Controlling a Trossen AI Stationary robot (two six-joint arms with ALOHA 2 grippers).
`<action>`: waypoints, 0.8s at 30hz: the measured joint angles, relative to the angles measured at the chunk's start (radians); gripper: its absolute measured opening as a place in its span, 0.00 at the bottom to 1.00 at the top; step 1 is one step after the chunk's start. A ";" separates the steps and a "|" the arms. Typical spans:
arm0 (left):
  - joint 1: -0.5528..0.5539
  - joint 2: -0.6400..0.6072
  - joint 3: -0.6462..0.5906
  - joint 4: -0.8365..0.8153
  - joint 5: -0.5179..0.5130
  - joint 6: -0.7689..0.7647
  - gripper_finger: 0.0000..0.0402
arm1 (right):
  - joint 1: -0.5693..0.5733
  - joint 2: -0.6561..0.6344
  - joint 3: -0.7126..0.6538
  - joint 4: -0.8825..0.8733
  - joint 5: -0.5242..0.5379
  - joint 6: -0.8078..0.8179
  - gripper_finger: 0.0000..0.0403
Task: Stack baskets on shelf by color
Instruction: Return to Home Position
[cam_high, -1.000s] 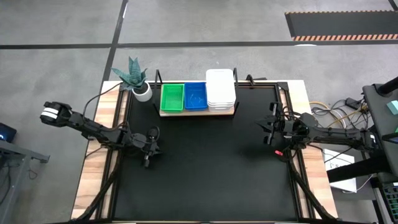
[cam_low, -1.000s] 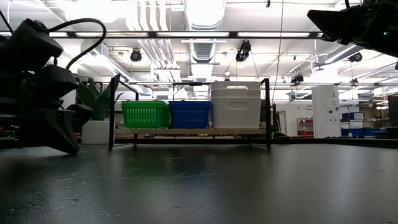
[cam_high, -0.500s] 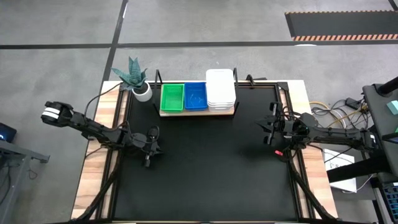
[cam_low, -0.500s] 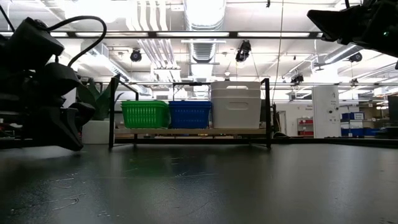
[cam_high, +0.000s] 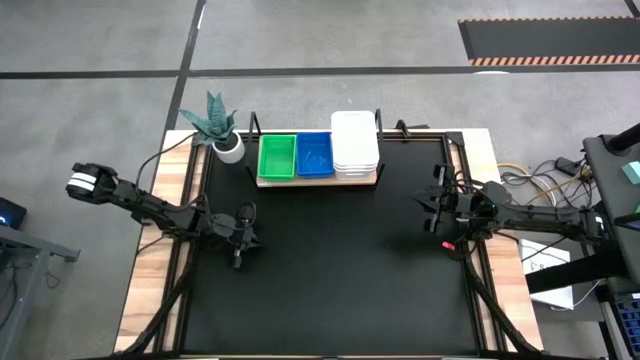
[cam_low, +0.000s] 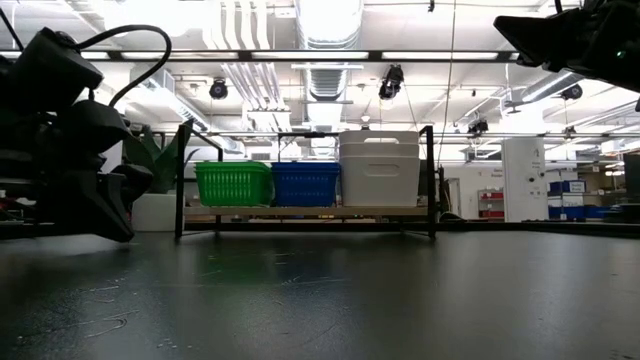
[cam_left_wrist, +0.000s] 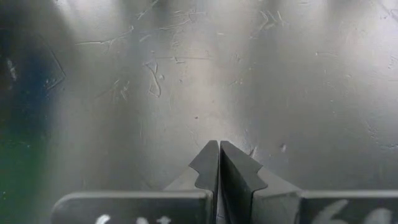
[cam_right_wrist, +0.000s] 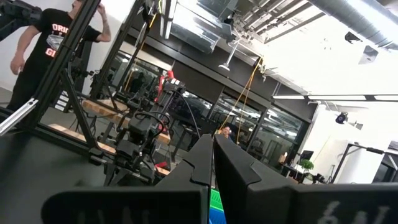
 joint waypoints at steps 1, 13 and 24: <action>0.000 0.000 0.000 0.000 0.000 0.000 0.00 | 0.000 0.000 0.000 0.000 0.000 0.000 0.02; 0.000 0.014 -0.001 0.001 0.000 0.000 0.00 | 0.000 0.000 0.000 0.000 0.000 0.000 0.02; 0.000 0.018 -0.001 0.001 0.000 0.000 0.00 | 0.000 0.000 0.000 0.000 0.000 0.000 0.02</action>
